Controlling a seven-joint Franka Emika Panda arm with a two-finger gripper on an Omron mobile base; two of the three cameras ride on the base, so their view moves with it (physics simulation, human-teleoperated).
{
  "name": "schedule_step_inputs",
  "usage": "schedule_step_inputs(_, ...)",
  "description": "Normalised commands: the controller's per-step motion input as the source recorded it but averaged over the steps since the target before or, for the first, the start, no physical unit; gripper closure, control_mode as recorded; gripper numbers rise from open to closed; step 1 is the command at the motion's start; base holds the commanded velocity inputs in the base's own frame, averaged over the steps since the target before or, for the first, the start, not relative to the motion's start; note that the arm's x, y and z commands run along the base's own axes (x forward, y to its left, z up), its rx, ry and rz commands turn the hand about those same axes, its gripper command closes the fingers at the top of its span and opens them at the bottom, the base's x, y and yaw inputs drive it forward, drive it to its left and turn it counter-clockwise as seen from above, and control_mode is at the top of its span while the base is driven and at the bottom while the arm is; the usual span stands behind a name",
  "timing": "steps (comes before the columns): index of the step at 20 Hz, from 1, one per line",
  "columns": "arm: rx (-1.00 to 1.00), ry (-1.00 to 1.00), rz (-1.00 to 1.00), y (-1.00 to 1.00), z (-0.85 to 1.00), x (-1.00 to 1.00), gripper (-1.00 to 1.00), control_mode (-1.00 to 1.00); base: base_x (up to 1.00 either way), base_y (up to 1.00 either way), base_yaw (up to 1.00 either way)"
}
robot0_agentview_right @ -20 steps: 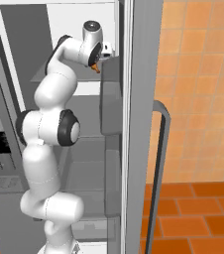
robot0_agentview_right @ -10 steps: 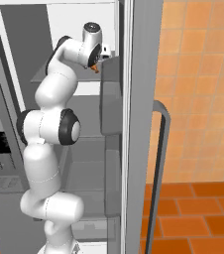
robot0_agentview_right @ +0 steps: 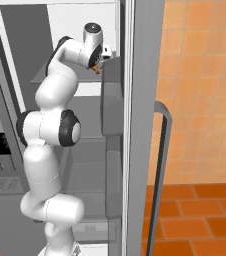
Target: Place one broccoli and one chicken drumstick in each tupperware on the nearby counter, to pack two identical lunches.
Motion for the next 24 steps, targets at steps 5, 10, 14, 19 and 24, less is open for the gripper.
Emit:
schedule_step_inputs(5, 0.00, 0.01, 0.00, 0.00, -0.01, -0.09, 1.00, -1.00, 0.00, 0.00, 0.00)
schedule_step_inputs(10, 0.00, -0.06, 0.00, 0.13, -0.02, -0.71, 1.00, -1.00, 0.00, 0.00, 0.00)
schedule_step_inputs(14, 0.00, -0.17, -0.01, 0.57, -0.02, -0.86, 1.00, -1.00, 0.00, 0.00, 0.00)
schedule_step_inputs(19, 0.00, -0.16, -0.09, 0.31, -0.30, -0.85, 1.00, -1.00, 0.00, 0.00, 0.00)
schedule_step_inputs(24, 0.02, 0.00, -0.12, 0.01, -0.03, -1.00, 1.00, -1.00, 0.00, 0.00, 0.00)
